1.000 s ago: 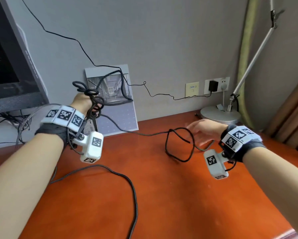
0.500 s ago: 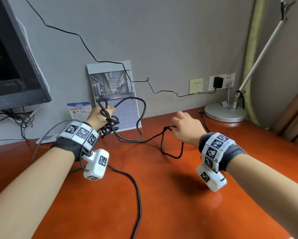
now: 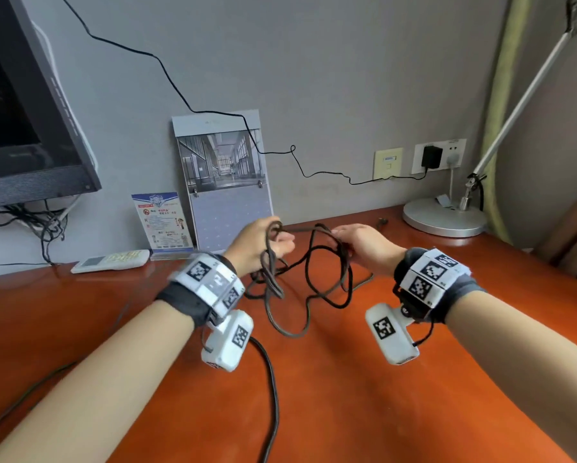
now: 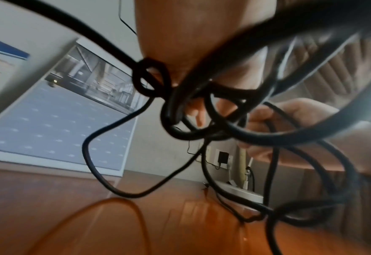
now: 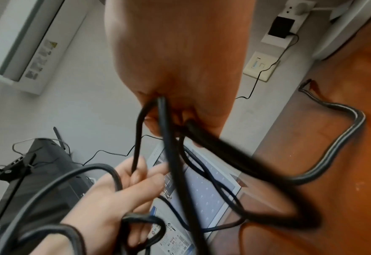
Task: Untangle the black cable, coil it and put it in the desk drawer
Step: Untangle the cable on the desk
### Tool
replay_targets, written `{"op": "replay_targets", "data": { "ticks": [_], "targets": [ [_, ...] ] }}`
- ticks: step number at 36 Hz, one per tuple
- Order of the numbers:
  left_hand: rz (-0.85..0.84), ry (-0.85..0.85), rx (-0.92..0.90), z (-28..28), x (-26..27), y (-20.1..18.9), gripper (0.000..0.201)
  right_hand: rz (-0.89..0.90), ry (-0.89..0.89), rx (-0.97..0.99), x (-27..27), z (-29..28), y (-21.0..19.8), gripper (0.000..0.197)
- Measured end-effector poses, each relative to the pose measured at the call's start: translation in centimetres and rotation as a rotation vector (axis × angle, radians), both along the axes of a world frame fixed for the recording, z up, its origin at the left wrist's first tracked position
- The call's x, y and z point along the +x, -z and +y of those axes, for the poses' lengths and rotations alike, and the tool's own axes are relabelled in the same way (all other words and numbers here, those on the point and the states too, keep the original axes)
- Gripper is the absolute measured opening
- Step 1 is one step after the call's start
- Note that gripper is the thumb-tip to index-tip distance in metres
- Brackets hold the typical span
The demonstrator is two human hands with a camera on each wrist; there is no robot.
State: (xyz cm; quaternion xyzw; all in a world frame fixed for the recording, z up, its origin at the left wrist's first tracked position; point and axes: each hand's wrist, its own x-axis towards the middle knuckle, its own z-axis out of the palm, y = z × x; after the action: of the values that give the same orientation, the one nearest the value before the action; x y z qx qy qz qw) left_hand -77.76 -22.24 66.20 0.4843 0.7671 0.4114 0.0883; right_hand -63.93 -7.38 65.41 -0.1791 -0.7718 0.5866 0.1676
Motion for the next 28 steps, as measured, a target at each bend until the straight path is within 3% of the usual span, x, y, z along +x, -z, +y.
{"op": "replay_targets", "data": {
  "ticks": [4, 11, 16, 21, 24, 28],
  "targets": [
    [0.286, -0.047, -0.044, 1.7, 1.9, 1.2, 0.036, 0.077, 0.025, -0.138, -0.1, -0.2, -0.1, 0.023],
    [0.199, -0.001, 0.074, 3.3, 3.0, 1.2, 0.044, 0.194, 0.021, -0.357, 1.2, 0.0, -0.5, 0.029],
    [0.021, -0.020, 0.263, 3.5, 2.3, 1.4, 0.044, 0.128, 0.072, -0.331, 1.4, 0.4, -0.7, 0.028],
    [-0.436, -0.193, 0.693, 1.6, -0.8, -0.4, 0.049, 0.027, 0.511, -0.262, 2.8, 4.4, 0.2, 0.022],
    [-0.496, -0.328, 0.827, -0.3, -3.0, -1.1, 0.047, -0.100, 0.558, -0.263, 3.9, 6.0, 0.6, 0.022],
    [-0.560, -0.445, 0.846, -0.6, -3.6, -0.4, 0.048, -0.288, 0.651, -0.013, 3.6, 6.7, 0.3, 0.023]
  ]
}}
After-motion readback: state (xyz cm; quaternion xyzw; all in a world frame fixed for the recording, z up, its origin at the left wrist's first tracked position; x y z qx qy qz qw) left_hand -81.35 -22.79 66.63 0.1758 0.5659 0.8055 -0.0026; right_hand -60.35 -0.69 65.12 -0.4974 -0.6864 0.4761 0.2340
